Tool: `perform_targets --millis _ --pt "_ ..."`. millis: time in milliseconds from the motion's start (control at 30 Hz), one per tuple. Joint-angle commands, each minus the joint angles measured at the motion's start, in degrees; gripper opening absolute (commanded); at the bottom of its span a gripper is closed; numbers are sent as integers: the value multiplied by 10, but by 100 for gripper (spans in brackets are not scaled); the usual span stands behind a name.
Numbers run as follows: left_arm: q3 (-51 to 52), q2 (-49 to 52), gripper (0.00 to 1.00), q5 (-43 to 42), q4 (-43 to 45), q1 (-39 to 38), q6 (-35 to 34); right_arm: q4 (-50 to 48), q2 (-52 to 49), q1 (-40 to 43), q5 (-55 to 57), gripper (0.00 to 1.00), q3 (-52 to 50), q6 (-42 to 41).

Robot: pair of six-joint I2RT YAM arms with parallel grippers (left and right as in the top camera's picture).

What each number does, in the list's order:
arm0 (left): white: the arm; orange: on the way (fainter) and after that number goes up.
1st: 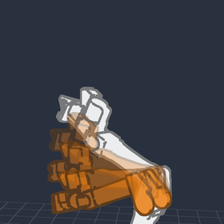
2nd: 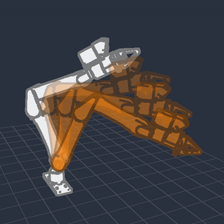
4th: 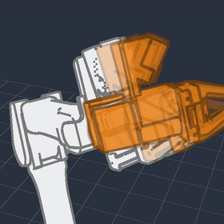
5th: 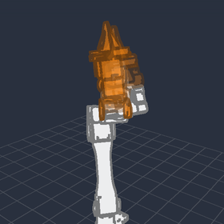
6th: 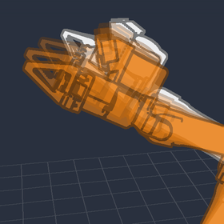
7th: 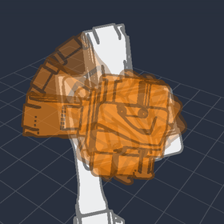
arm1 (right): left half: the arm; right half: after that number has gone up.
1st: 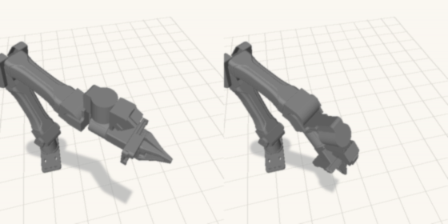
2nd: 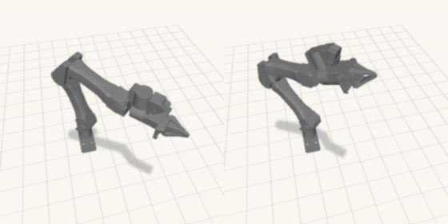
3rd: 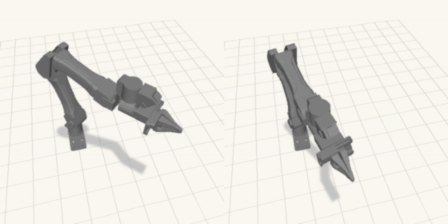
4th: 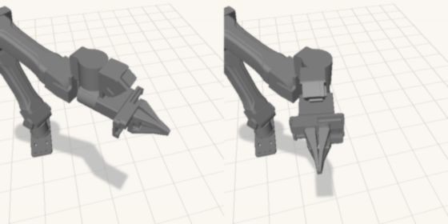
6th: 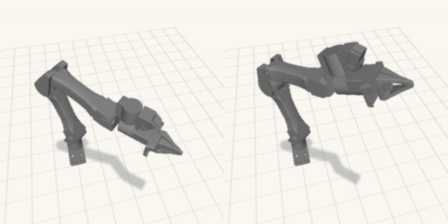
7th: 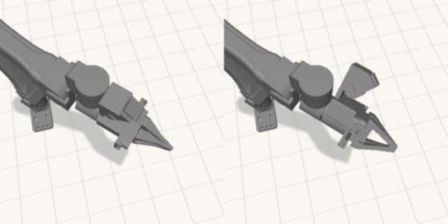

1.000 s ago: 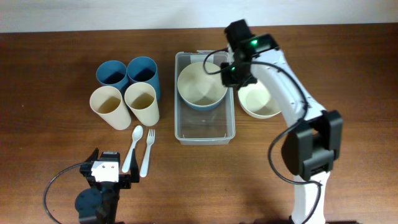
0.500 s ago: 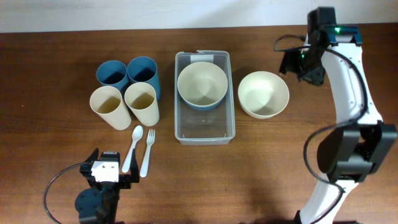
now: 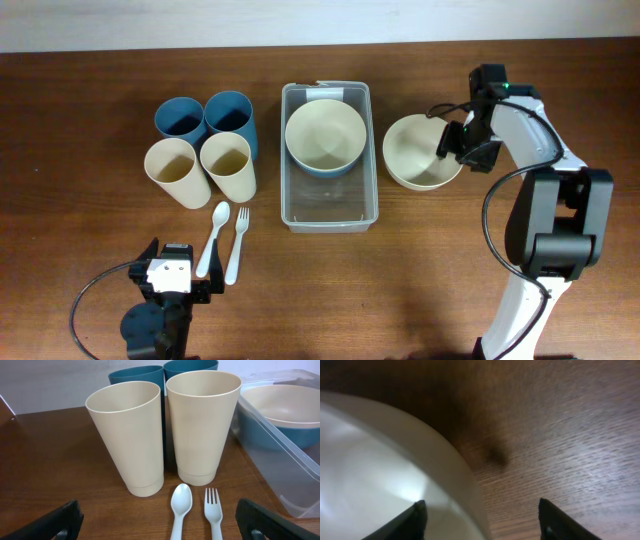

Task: Pack container
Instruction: 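Move the right gripper to the remaining cream bowl on the right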

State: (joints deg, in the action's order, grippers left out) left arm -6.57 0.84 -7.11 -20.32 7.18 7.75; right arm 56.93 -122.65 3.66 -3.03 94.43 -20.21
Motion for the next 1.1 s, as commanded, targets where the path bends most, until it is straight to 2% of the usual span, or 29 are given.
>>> perform_targets --millis 0,100,300,500,633,1067 --pt "3 -5 100 -6 1 -2 7 -19 -1 -3 -13 47 -29 -13" --pt "3 -5 99 -6 1 -2 7 -30 -1 -3 -24 28 -38 -13" --pt "3 -5 100 -6 1 -2 7 -32 -1 -3 -30 4 -35 -13" --pt "3 -5 100 -6 1 -2 7 -28 9 -3 -29 4 -35 -13" --pt "3 -5 100 -6 1 -2 7 -17 38 -3 -22 4 -35 -44" --pt "3 -5 100 -6 1 -2 7 -19 227 -13 10 4 -35 -73"
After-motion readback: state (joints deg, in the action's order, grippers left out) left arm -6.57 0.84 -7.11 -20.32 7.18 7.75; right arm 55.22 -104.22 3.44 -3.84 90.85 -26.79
